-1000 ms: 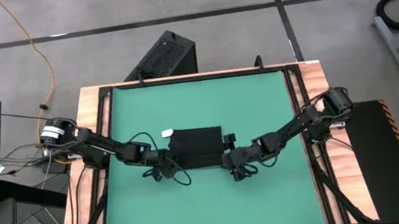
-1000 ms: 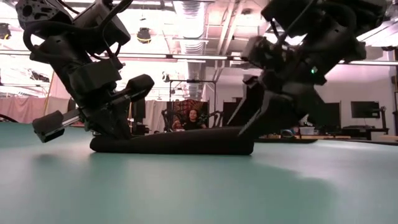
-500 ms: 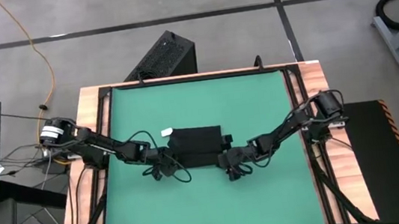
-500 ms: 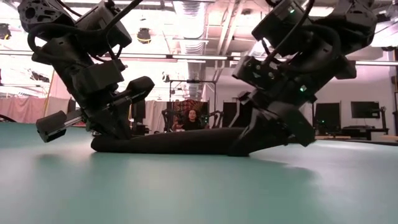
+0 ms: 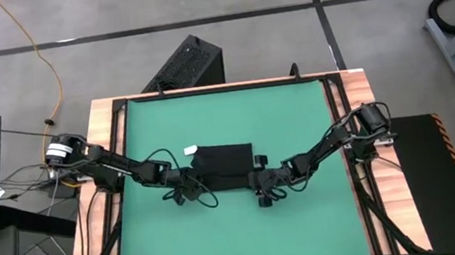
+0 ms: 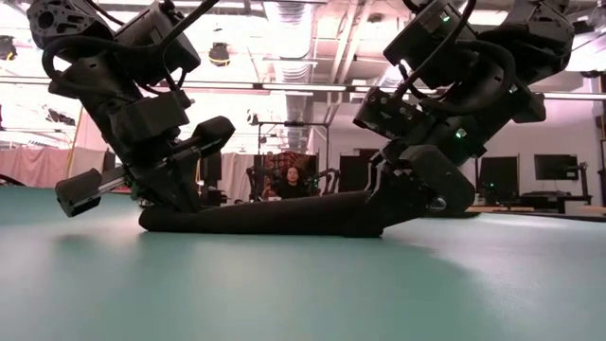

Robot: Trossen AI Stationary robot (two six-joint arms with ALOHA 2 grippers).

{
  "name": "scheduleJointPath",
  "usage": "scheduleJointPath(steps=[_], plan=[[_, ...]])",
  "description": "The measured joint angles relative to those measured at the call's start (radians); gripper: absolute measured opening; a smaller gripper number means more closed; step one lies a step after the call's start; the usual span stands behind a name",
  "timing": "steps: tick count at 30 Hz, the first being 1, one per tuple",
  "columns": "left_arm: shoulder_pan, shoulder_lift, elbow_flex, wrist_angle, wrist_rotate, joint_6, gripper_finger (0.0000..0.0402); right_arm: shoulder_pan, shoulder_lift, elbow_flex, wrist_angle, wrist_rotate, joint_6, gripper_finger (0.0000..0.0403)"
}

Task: Roll towel into tight, uniform cylinder
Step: Roll the towel

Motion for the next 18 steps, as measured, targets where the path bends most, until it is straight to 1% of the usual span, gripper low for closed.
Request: scheduleJointPath(steps=[6, 8, 11, 18], plan=[[-0.014, -0.007, 0.018, -0.009, -0.006, -0.044, 0.0, 0.004, 0.001, -0.001, -0.003, 0.019, 0.066, 0.0051], [-0.027, -0.022, 0.031, -0.008, -0.005, -0.061, 0.0, 0.011, 0.001, -0.002, -0.004, 0.023, 0.082, 0.0024], [-0.05, -0.075, 0.041, -0.032, -0.003, -0.092, 0.0, 0.019, -0.003, -0.002, -0.006, 0.013, 0.128, 0.0018], [-0.097, -0.251, 0.06, -0.072, -0.053, -0.195, 0.0, 0.012, -0.024, -0.003, -0.015, -0.11, 0.378, 0.0018]])
